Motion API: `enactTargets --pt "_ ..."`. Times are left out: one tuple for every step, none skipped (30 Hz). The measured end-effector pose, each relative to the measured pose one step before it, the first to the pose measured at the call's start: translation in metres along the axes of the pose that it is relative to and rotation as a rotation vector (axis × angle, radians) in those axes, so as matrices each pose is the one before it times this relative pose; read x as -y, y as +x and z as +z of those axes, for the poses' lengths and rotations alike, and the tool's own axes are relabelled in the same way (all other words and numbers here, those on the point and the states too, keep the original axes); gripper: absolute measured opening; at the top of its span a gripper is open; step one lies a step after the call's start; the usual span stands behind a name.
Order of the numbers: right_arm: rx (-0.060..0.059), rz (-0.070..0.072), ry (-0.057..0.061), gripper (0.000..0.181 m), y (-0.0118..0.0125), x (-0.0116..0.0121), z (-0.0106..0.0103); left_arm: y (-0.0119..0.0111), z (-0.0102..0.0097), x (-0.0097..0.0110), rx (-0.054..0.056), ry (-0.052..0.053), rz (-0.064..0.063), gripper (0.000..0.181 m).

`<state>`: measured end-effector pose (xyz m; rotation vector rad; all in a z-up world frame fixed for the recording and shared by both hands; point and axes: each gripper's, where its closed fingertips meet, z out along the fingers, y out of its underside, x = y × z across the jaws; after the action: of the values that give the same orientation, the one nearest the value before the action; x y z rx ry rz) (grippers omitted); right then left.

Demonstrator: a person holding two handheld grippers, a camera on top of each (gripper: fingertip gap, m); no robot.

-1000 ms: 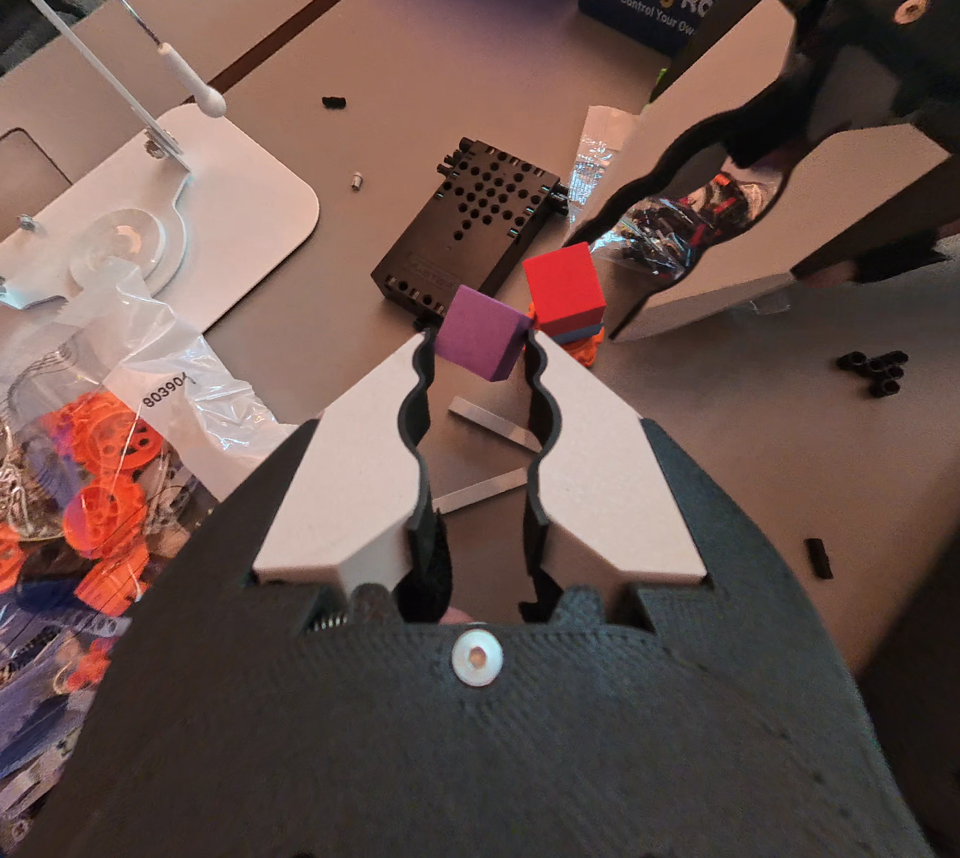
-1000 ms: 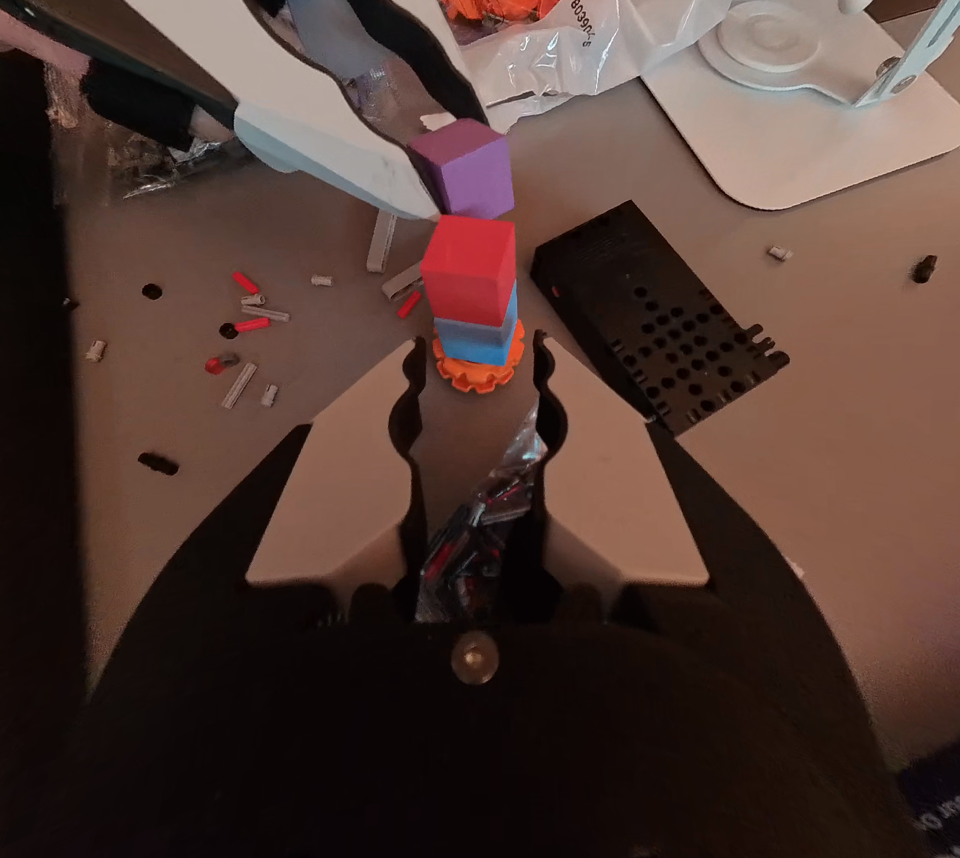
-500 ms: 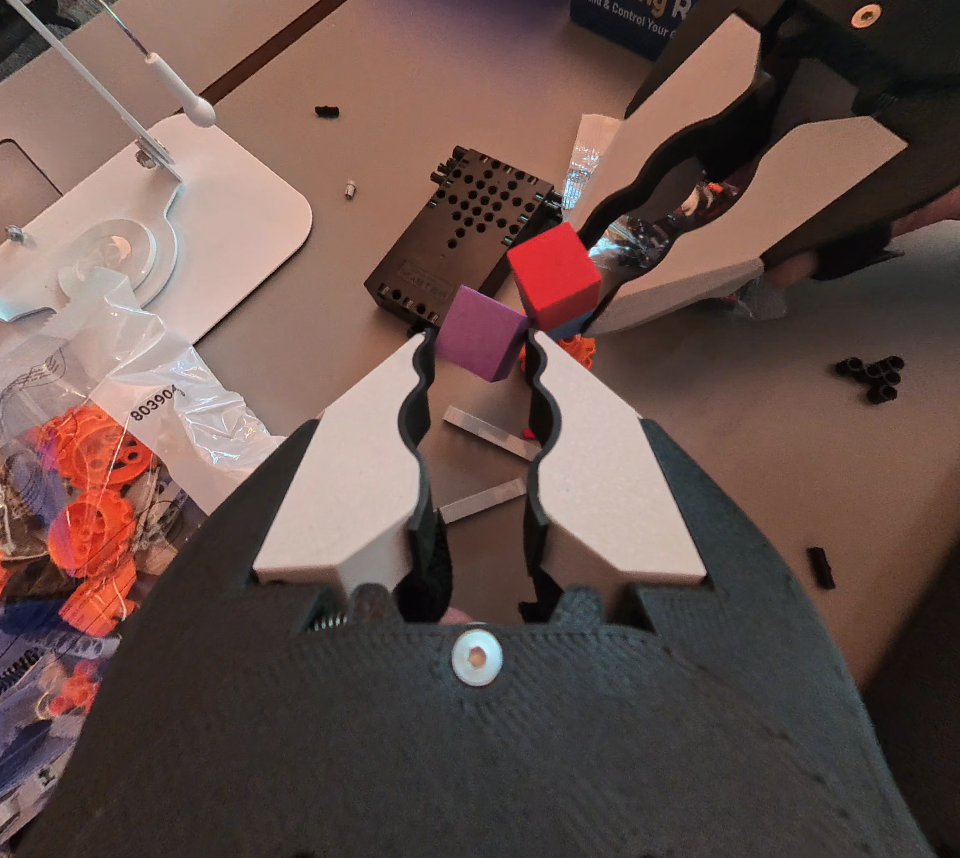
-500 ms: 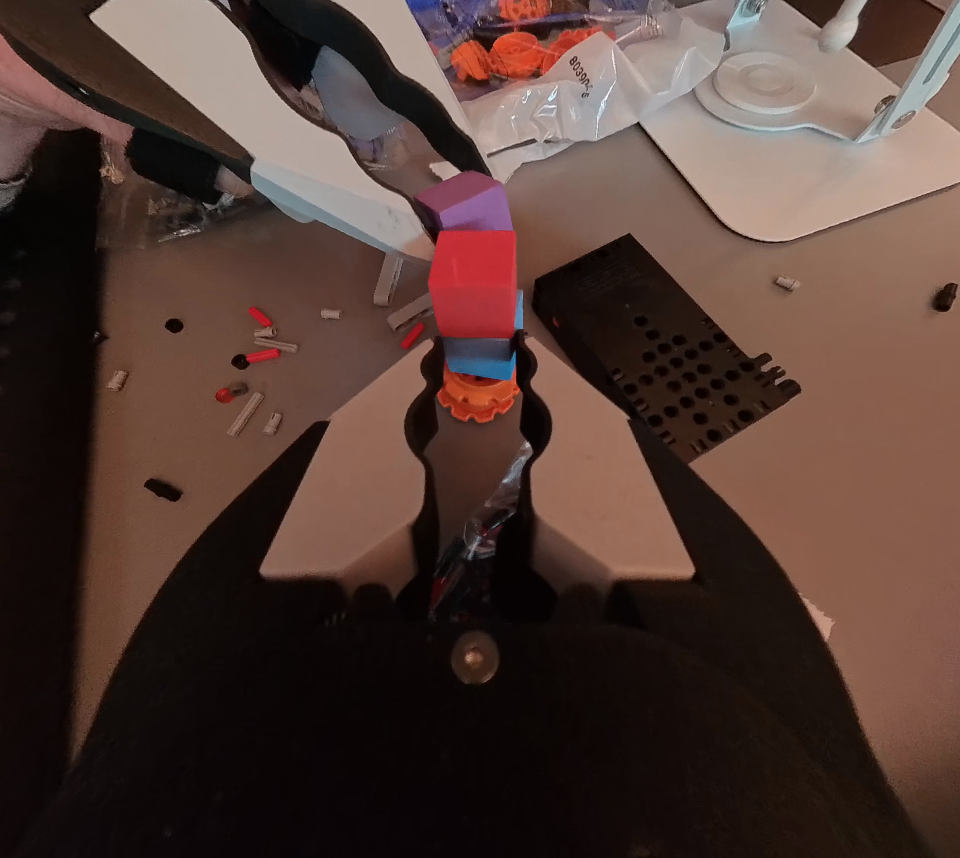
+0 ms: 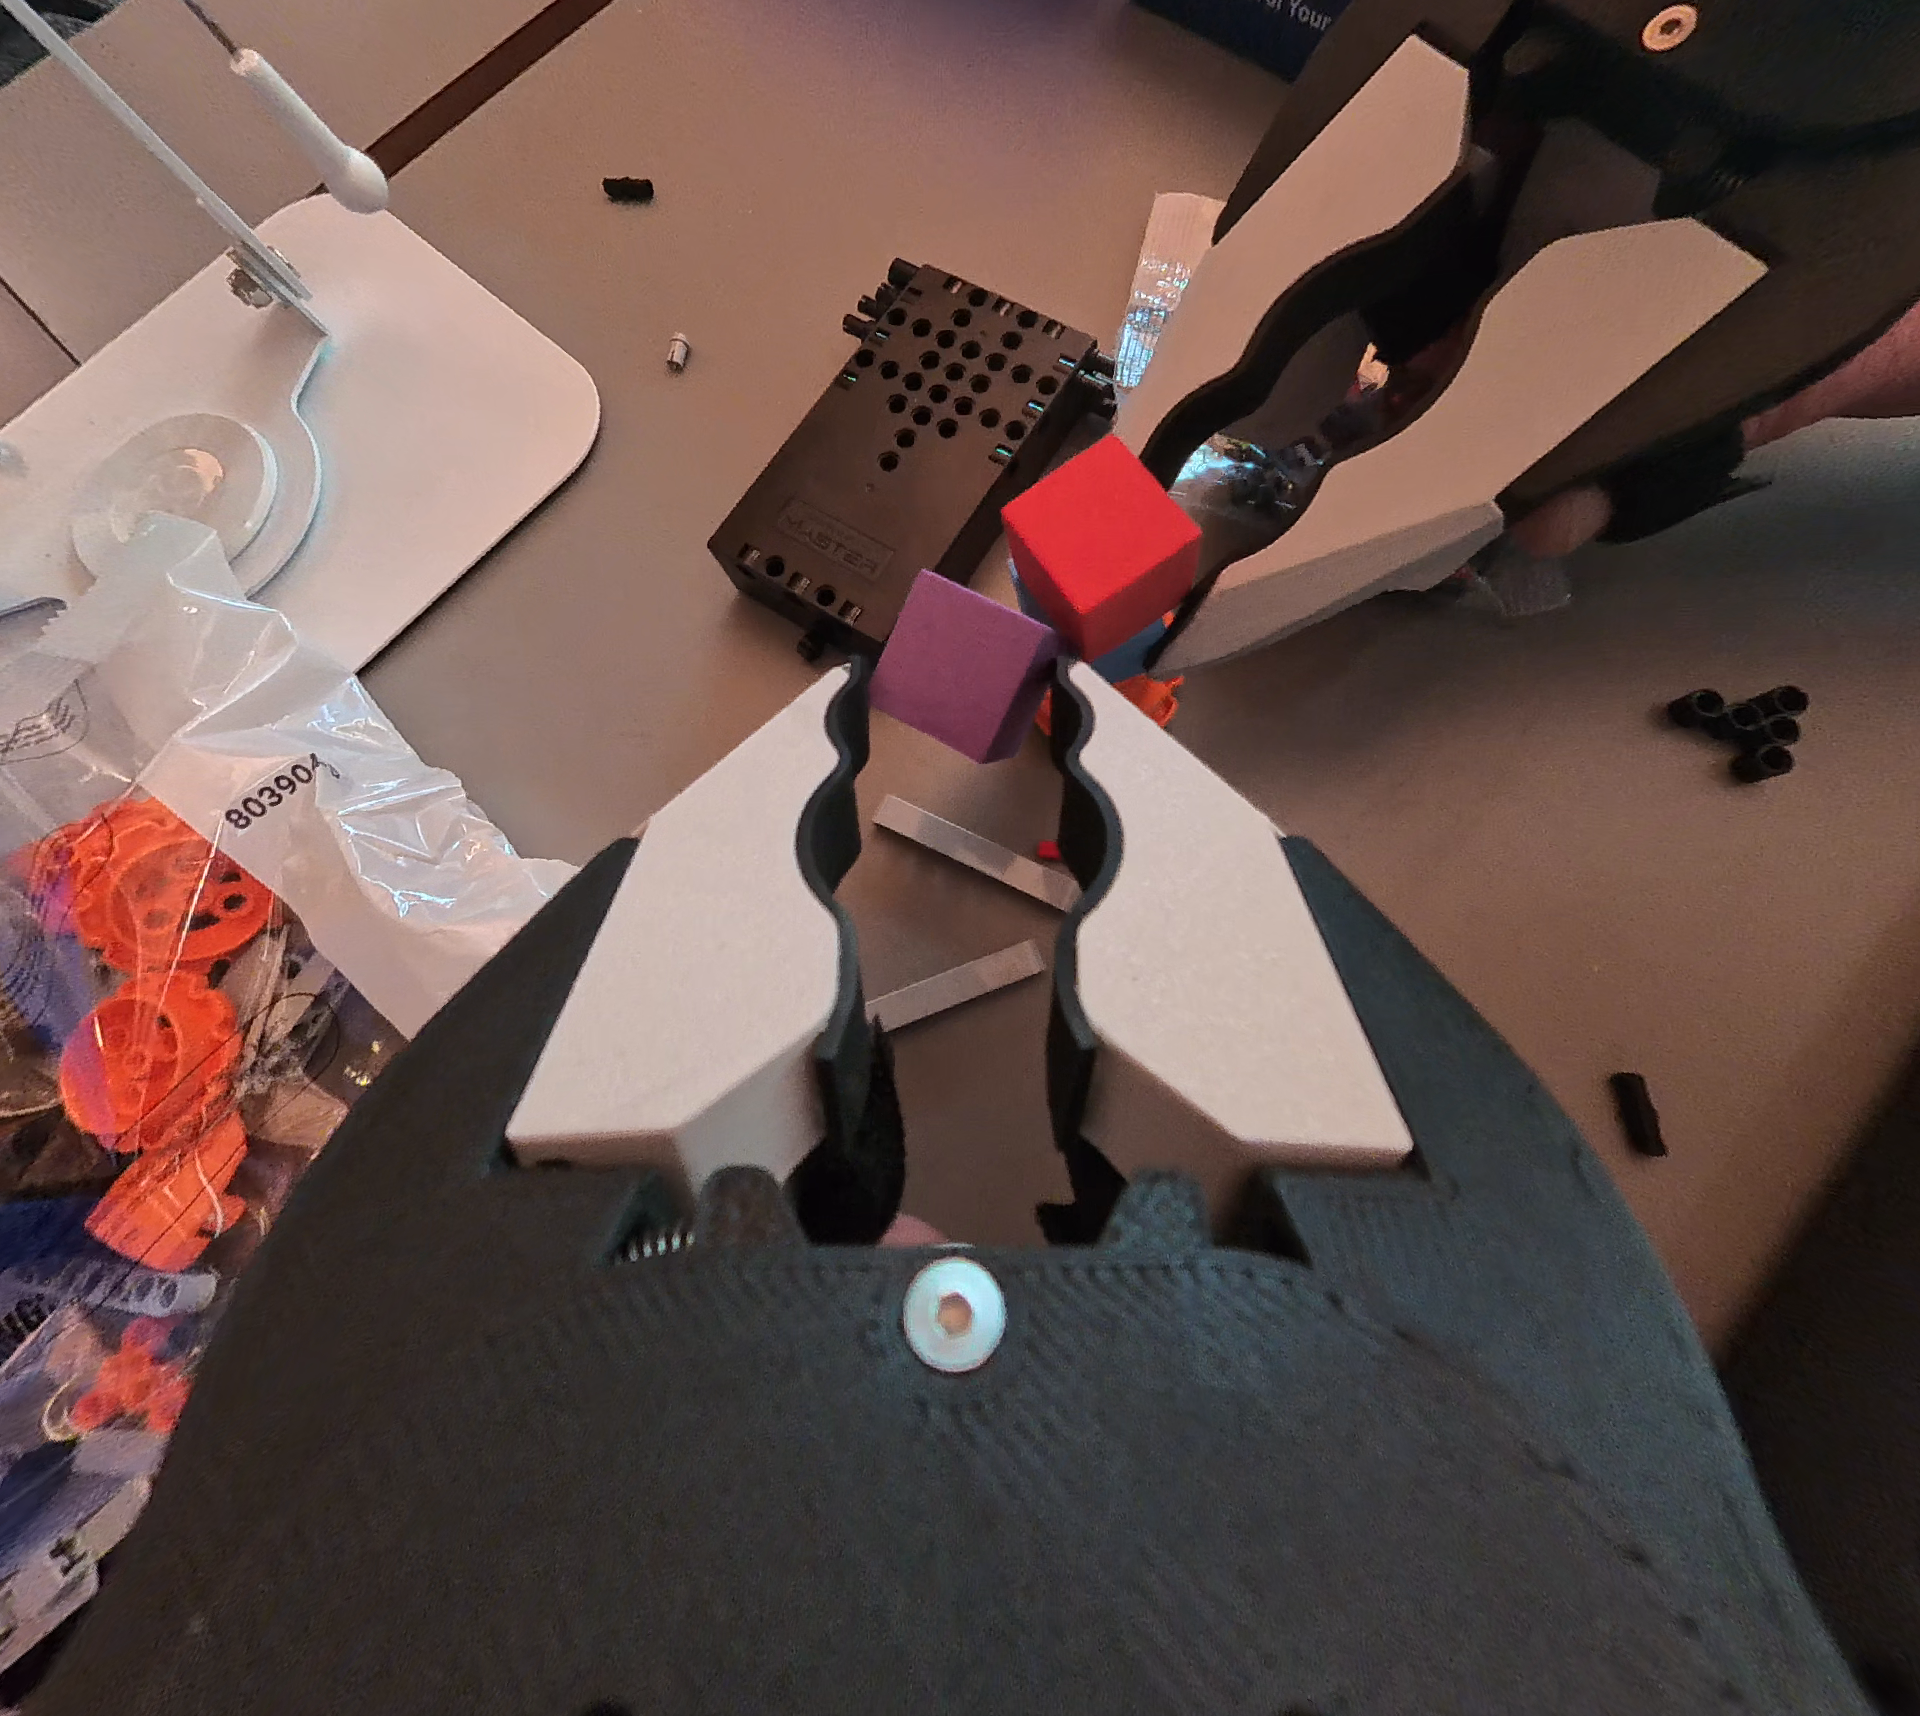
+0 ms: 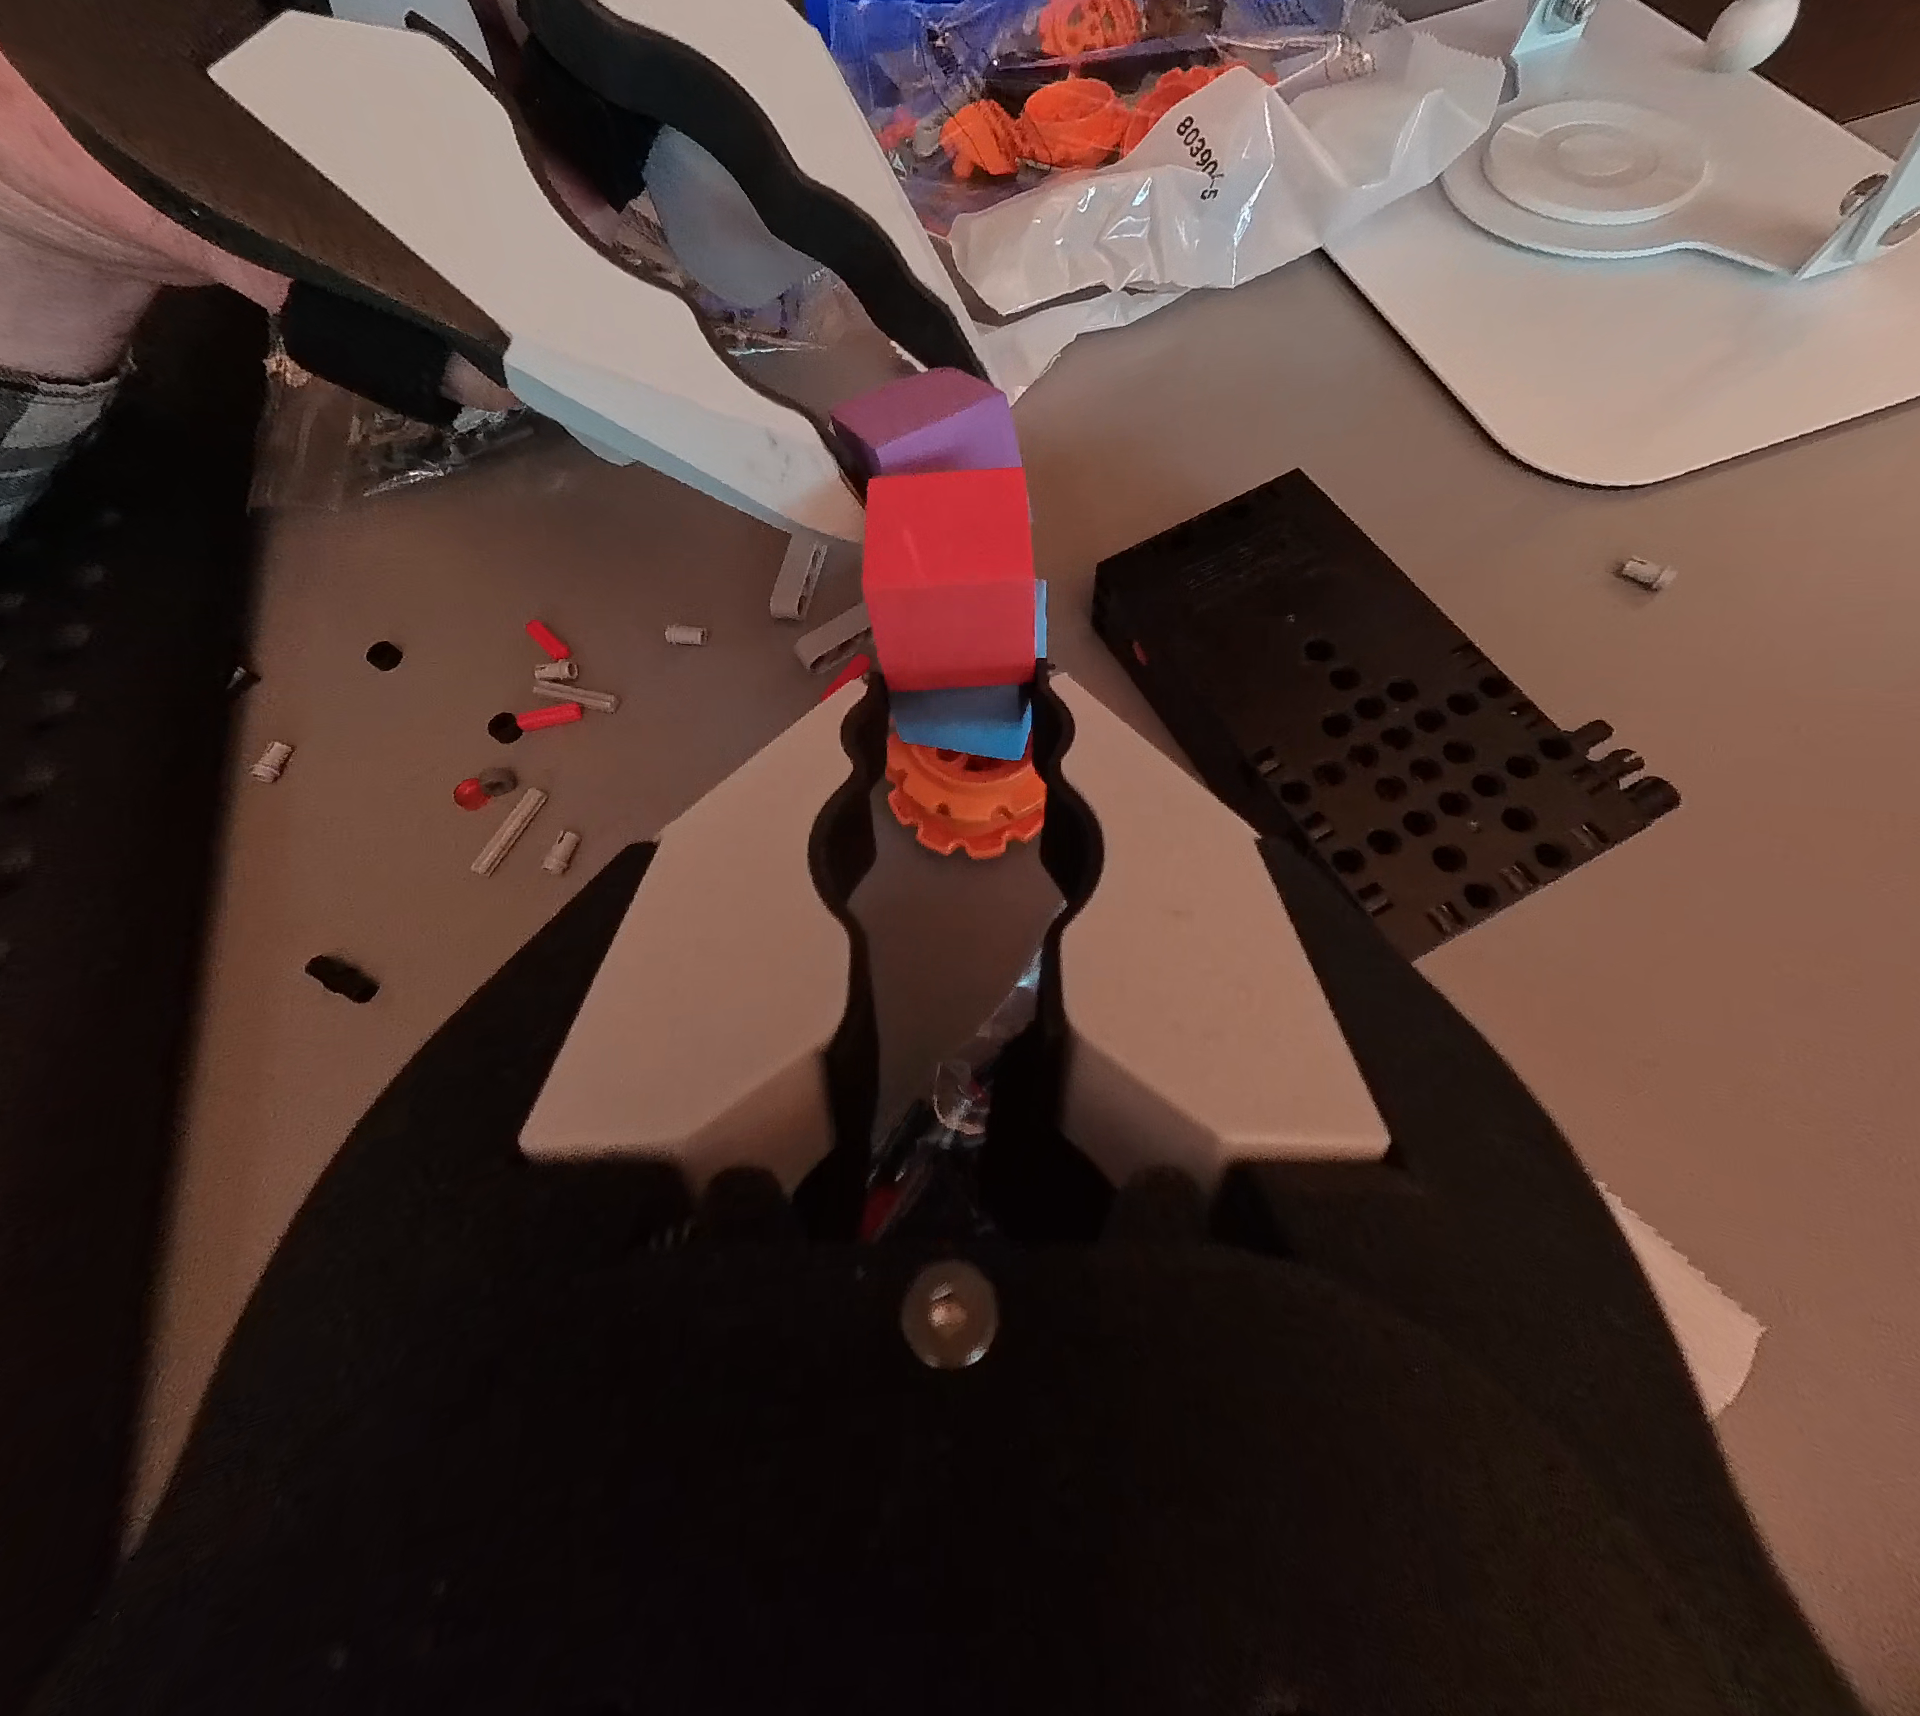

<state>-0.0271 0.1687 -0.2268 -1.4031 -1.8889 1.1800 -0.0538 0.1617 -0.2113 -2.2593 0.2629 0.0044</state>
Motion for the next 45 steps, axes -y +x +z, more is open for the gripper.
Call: enactTargets --pt "0.0013 -0.0008 -0.0013 0.026 -0.00025 -0.00037 0.00021 -0.00004 0.00031 -0.00039 -0.0008 -0.0012 -0.0007 0.033" --pt "0.0004 -0.0009 -0.0017 0.026 -0.00015 -0.00054 0.00039 0.00000 0.00012 -0.00037 -0.0002 -0.0009 -0.0005 0.033" --pt "-0.0008 -0.0018 -0.0024 0.026 0.00008 -0.00063 0.00035 0.00008 0.00018 -0.00045 -0.0008 -0.0009 -0.0003 0.033" --pt "-0.0005 -0.0013 -0.0012 0.026 0.00010 -0.00042 0.00010 0.00001 0.00024 -0.00043 -0.0012 -0.0011 -0.0003 0.033" --pt "0.0008 0.0007 0.0001 0.026 0.00024 -0.00028 0.00002 0.00014 0.00025 -0.00049 -0.0008 -0.0022 -0.0004 0.033" --pt "0.0009 0.0016 0.0003 0.026 0.00021 -0.00014 -0.00018 0.00009 0.00020 -0.00021 0.0001 0.0000 0.0004 0.033" --pt "-0.0011 -0.0002 0.0019 0.026 0.00030 0.00013 -0.00033 0.00026 0.00001 0.00011 -0.0005 0.0010 0.0002 0.033" --pt "-0.0020 -0.0016 0.0024 0.026 0.00044 0.00027 -0.00056 0.00014 0.00004 0.00008 0.0006 0.0001 0.0010 0.033" --pt "0.0000 0.0001 0.0010 0.026 0.00031 -0.00002 -0.00047 0.00024 0.00010 0.00032 -0.0003 0.0009 0.0009 0.033" --pt "0.0010 0.0017 0.0005 0.026 0.00024 -0.00017 -0.00028 0.00032 -0.00007 0.00057 -0.0007 0.0025 0.0009 0.033" --pt "0.0004 0.0010 0.0004 0.026 0.00027 -0.00040 -0.00023 0.00030 -0.00002 0.00047 -0.0003 0.0023 0.0004 0.033" --pt "-0.0001 -0.0005 -0.0005 0.026 0.00013 -0.00030 -0.00005 0.00032 0.00016 -0.00026 -0.0017 -0.0018 0.0000 0.033" --pt "-0.0008 -0.0013 0.0006 0.026 0.00010 0.00003 -0.00024 0.00029 0.00028 -0.00043 -0.0011 -0.0021 0.0007 0.033" --pt "0.0001 -0.0007 0.0005 0.026 0.00003 0.00006 0.00003 0.00004 0.00024 -0.00023 0.0005 -0.0006 0.0000 0.033" --pt "0.0017 0.0001 -0.0019 0.026 -0.00020 -0.00046 0.00034 0.00023 0.00012 -0.00016 -0.0010 -0.0001 -0.0010 0.033" --pt "0.0014 0.0003 -0.0008 0.026 -0.00015 -0.00033 0.00017 -0.00006 -0.00014 -0.00020 -0.0002 -0.0008 0.0001 0.033" --pt "0.0005 0.0001 -0.0004 0.026 -0.00016 -0.00005 0.00000 0.00009 -0.00012 0.00005 -0.0011 0.0004 -0.0003 0.033" --pt "0.0005 0.0002 -0.0006 0.026 -0.00010 0.00000 -0.00009 0.00012 0.00004 -0.00013 -0.0010 -0.0002 -0.0009 0.033" --pt "0.0004 0.0008 0.0000 0.026 -0.00005 -0.00006 -0.00012 -0.00016 0.00016 -0.00018 0.0011 -0.0006 0.0002 0.033" --pt "0.0002 0.0009 -0.0001 0.026 0.00001 -0.00002 -0.00004 -0.00001 -0.00001 -0.00015 0.0004 -0.0001 -0.0004 0.033" --pt "0.0011 0.0006 -0.0005 0.026 -0.00014 -0.00013 -0.00015 -0.00014 -0.00002 -0.00003 0.0004 -0.0001 -0.0001 0.033" --pt "0.0012 0.0004 -0.0004 0.027 -0.00014 -0.00002 -0.00019 -0.00018 -0.00018 -0.00019 0.0010 -0.0003 -0.0002 0.033" --pt "0.0001 0.0005 0.0000 0.027 -0.00013 -0.00001 -0.00021 -0.00014 0.00000 -0.00020 -0.0006 -0.0005 -0.0010 0.033" --pt "-0.0001 0.0005 0.0003 0.028 -0.00004 -0.00003 -0.00030 -0.00026 -0.00014 -0.00020 -0.0001 -0.0004 -0.0013 0.033" --pt "0.0006 0.0005 -0.0002 0.029 -0.00006 -0.00009 -0.00013 -0.00024 -0.00008 -0.00008 0.0005 0.0003 -0.0014 0.033" --pt "0.0012 0.0003 -0.0016 0.029 -0.00013 -0.00034 0.00007 0.00014 0.00007 -0.00027 -0.0017 -0.0006 -0.0012 0.033" --pt "0.0010 -0.0006 -0.0021 0.028 -0.00008 -0.00047 -0.00005 0.00039 0.00011 0.00002 -0.0021 0.0005 0.0001 0.033" --pt "-0.0002 -0.0010 -0.0004 0.028 -0.00003 -0.00009 -0.00007 0.00012 0.00007 -0.00007 -0.0002 -0.0001 0.0003 0.033" --pt "-0.0005 -0.0004 0.0002 0.027 0.00011 0.00000 -0.00023 0.00020 -0.00007 -0.00006 -0.0002 -0.0003 0.0006 0.033" --pt "0.0001 0.0002 -0.0010 0.026 0.00003 -0.00020 -0.00019 0.00039 -0.00006 0.00017 -0.0015 0.0009 0.0003 0.033" --pt "0.0009 0.0006 -0.0013 0.026 -0.00012 -0.00024 -0.00020 0.00032 -0.00014 0.00010 -0.0008 0.0007 0.0017 0.033" --pt "0.0020 0.0001 -0.0016 0.026 -0.00033 -0.00019 -0.00024 0.00056 -0.00007 0.00015 -0.0016 0.0003 0.0024 0.033" --pt "0.0018 -0.0007 -0.0020 0.026 -0.00029 -0.00030 -0.00035 0.00063 -0.00001 0.00006 -0.0018 0.0002 0.0018 0.033" --pt "0.0004 -0.0007 -0.0015 0.026 -0.00018 -0.00022 -0.00028 0.00050 -0.00004 0.00029 -0.0003 0.0015 0.0036 0.033" --pt "-0.0001 -0.0010 -0.0007 0.026 -0.00016 -0.00021 -0.00038 0.00073 0.00003 0.00026 -0.0017 0.0003 0.0027 0.033" --pt "0.0004 -0.0015 -0.0004 0.025 -0.00022 -0.00030 -0.00038 0.00078 -0.00001 0.00026 -0.0017 0.0006 0.0036 0.033" --pt "0.0008 -0.0011 -0.0007 0.025 -0.00025 -0.00040 -0.00052 0.00092 -0.00013 0.00061 -0.0021 0.0026 0.0056 0.033" --pt "0.0005 -0.0001 -0.0016 0.025 -0.00007 -0.00041 -0.00063 0.00105 0.00001 0.00052 -0.0036 0.0020 0.0020 0.033" --pt "0.0016 0.0015 -0.0020 0.026 0.00007 -0.00045 -0.00071 0.00083 0.00024 0.00010 -0.0035 -0.0003 0.0002 0.033" --pt "0.0045 0.0026 -0.0009 0.025 -0.00026 -0.00038 -0.00079 0.00053 0.00018 -0.00006 -0.0019 0.0000 0.0021 0.033" --pt "0.0049 0.0019 0.0001 0.026 -0.00055 -0.00020 -0.00061 0.00075 0.00011 -0.00030 -0.0046 -0.0002 0.0005 0.033" --pt "0.0028 -0.0005 -0.0010 0.026 -0.00041 -0.00036 -0.00042 0.00042 -0.00018 -0.00048 -0.0051 -0.0002 -0.0015 0.033" --pt "0.0021 -0.0014 -0.0007 0.026 -0.00045 -0.00026 -0.00008 0.00033 -0.00047 -0.00038 -0.0059 0.0011 -0.0021 0.033" --pt "0.0022 -0.0010 -0.0005 0.026 -0.00055 -0.00009 0.00000 0.00036 -0.00067 -0.00106 -0.0075 -0.0018 -0.0029 0.033" --pt "0.0014 -0.0011 -0.0009 0.026 -0.00043 -0.00015 -0.00003 0.00060 -0.00088 -0.00196 -0.0098 -0.0057 -0.0052 0.033"
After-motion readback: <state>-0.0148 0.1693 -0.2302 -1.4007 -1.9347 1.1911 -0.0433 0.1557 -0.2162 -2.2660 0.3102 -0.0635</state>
